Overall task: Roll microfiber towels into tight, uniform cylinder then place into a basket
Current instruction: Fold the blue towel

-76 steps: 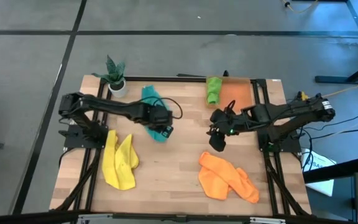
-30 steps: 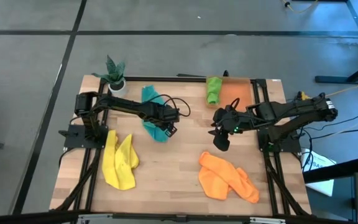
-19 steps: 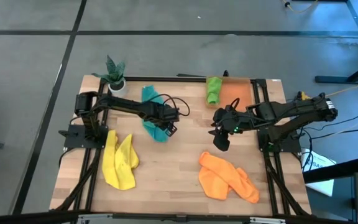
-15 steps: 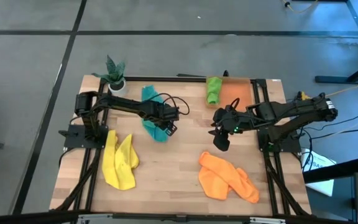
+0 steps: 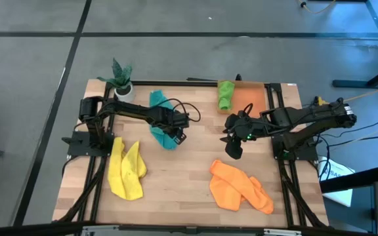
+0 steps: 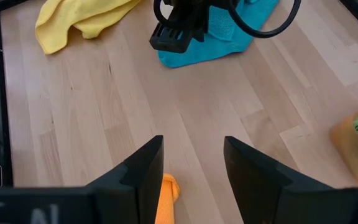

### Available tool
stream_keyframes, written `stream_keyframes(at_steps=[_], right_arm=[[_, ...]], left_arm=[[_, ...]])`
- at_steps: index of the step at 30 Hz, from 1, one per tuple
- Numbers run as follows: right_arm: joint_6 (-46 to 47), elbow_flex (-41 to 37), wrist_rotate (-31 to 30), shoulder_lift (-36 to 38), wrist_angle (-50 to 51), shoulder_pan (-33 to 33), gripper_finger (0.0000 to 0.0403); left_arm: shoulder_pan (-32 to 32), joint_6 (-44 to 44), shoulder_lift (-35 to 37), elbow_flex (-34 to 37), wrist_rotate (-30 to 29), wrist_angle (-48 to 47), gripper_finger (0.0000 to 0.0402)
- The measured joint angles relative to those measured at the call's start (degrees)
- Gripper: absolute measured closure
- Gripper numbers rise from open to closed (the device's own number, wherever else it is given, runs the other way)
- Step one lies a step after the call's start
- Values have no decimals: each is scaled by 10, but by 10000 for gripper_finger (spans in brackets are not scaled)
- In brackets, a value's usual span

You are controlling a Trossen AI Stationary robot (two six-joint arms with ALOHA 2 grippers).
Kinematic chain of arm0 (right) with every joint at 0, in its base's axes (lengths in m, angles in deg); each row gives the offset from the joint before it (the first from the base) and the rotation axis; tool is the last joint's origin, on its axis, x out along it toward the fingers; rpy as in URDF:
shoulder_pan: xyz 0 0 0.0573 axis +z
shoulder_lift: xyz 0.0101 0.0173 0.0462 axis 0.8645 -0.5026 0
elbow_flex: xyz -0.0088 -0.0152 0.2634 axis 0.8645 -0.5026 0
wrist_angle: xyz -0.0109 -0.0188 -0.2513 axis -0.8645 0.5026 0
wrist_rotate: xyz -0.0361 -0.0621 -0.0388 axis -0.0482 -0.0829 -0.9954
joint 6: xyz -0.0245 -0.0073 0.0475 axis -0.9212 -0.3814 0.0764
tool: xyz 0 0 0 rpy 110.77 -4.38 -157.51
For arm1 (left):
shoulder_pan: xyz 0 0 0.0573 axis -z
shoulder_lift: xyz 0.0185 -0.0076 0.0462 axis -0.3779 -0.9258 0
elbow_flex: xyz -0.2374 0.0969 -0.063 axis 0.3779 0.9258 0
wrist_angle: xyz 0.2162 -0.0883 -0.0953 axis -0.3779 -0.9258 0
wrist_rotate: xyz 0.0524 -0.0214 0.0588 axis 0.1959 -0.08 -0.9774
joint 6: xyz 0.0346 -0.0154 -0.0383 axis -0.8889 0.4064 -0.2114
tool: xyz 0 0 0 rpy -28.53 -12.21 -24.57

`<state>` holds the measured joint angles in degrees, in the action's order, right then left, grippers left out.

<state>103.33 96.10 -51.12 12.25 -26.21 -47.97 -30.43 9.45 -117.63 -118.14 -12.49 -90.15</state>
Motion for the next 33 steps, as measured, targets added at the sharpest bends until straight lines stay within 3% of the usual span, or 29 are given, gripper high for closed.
stream_keyframes(at_steps=[7,20,27,33], right_arm=[[-14,0,0,0,0,0,233],[-13,0,0,0,0,0,233],[-13,0,0,0,0,0,233],[-14,0,0,0,0,0,233]], left_arm=[[0,-64,0,0,-19,-21,280],[0,-72,-31,0,-36,-35,281],[0,-76,-31,0,-91,-46,282],[1,-73,-31,0,-75,-68,282]])
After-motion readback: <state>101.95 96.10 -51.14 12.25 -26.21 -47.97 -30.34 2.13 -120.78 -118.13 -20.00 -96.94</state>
